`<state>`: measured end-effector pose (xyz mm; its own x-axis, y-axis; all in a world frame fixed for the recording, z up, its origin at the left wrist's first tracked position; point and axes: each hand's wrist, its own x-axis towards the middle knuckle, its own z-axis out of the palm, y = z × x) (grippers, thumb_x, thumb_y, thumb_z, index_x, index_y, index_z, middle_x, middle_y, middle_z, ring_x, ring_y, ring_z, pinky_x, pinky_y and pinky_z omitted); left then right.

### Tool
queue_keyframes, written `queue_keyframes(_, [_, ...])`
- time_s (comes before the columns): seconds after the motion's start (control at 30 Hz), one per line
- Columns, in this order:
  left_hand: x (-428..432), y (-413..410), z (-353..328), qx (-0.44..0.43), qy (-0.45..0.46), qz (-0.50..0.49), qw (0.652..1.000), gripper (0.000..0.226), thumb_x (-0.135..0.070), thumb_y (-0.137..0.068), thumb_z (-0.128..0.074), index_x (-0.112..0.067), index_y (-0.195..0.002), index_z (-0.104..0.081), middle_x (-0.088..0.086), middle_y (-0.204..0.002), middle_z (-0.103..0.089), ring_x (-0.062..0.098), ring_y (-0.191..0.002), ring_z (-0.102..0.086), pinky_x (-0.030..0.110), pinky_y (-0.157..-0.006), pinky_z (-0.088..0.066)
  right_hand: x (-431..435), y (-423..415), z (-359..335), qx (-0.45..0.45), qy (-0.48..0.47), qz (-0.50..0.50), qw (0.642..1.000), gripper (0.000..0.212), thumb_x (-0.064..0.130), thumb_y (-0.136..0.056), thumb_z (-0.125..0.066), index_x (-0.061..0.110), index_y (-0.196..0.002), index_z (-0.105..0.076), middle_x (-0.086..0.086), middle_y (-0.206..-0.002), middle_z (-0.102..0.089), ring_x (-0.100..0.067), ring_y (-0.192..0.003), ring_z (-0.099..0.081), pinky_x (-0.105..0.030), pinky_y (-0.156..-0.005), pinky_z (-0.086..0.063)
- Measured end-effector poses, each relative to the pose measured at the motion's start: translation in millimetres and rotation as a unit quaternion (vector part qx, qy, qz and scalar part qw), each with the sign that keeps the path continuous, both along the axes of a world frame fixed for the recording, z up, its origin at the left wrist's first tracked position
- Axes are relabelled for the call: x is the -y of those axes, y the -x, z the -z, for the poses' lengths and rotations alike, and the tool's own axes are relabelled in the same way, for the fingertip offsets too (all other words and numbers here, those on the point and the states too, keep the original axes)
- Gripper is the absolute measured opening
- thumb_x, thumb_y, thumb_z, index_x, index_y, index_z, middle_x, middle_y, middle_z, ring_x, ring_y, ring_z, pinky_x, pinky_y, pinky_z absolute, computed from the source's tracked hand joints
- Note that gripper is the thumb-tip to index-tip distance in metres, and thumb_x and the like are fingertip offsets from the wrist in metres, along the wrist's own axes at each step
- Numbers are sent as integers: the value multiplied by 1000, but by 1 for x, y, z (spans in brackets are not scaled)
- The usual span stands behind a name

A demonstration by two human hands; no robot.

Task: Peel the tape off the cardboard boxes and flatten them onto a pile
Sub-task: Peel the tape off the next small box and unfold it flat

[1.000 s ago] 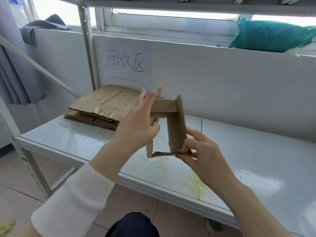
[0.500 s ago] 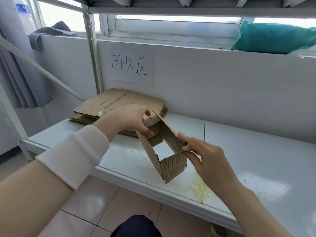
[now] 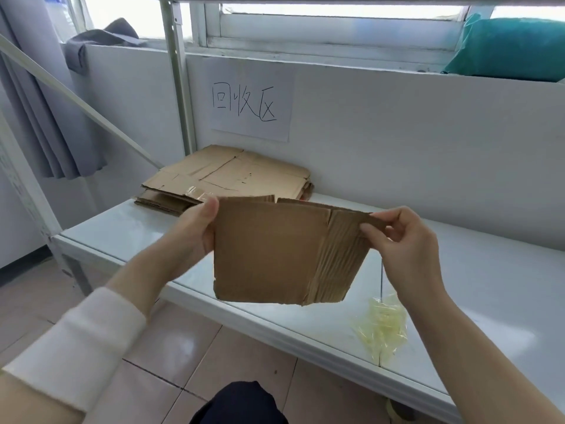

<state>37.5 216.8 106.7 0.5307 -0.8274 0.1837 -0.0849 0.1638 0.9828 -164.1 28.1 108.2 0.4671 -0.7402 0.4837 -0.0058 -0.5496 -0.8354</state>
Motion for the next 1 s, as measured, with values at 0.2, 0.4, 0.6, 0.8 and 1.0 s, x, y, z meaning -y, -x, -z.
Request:
queue_keyframes(0.2, [23,-5,33,-65,25,-198,978,11,-15,-86,-61,-23,-93,-61,-9,-81,-71,3,-67,-68,17,-57,-55,-1,-28,21,-11,-235,-96,967,53,21,-79,-70,33,-120,-39,0,-102,-60,-15,-90,-63,-30,-76,-54])
queue_keyframes(0.4, [36,-23,71,9,-143,-245,959,52,-27,-88,-62,-14,-133,-41,6,-128,-55,22,-110,-56,34,-87,-50,-6,-46,76,-189,-318,-96,924,40,21,-85,-65,8,-120,-53,-4,-104,-63,-19,-91,-62,-29,-70,-53])
queue_keyframes(0.6, [55,-14,122,426,-395,-137,802,56,-39,-99,-33,-27,-149,-12,8,-159,0,25,-146,3,44,-119,-2,-18,-73,110,-338,-208,-9,918,51,22,-85,-64,2,-126,-40,-13,-123,-51,-29,-108,-53,-32,-78,-44])
queue_keyframes(0.8, [61,-17,144,468,-435,-117,760,54,-48,-98,-17,-33,-149,-8,2,-159,4,16,-146,9,45,-118,3,-30,-88,122,-459,174,-34,871,68,44,-96,-35,7,-147,-11,-6,-158,3,-22,-144,13,-33,-118,1])
queue_keyframes(1.0, [78,-44,143,432,-469,-163,753,58,-47,-98,-16,-24,-150,-7,7,-159,3,19,-146,7,44,-118,5,-25,-91,143,-502,198,-72,839,61,44,-98,-11,13,-148,6,-2,-156,16,-14,-143,16,-31,-117,10])
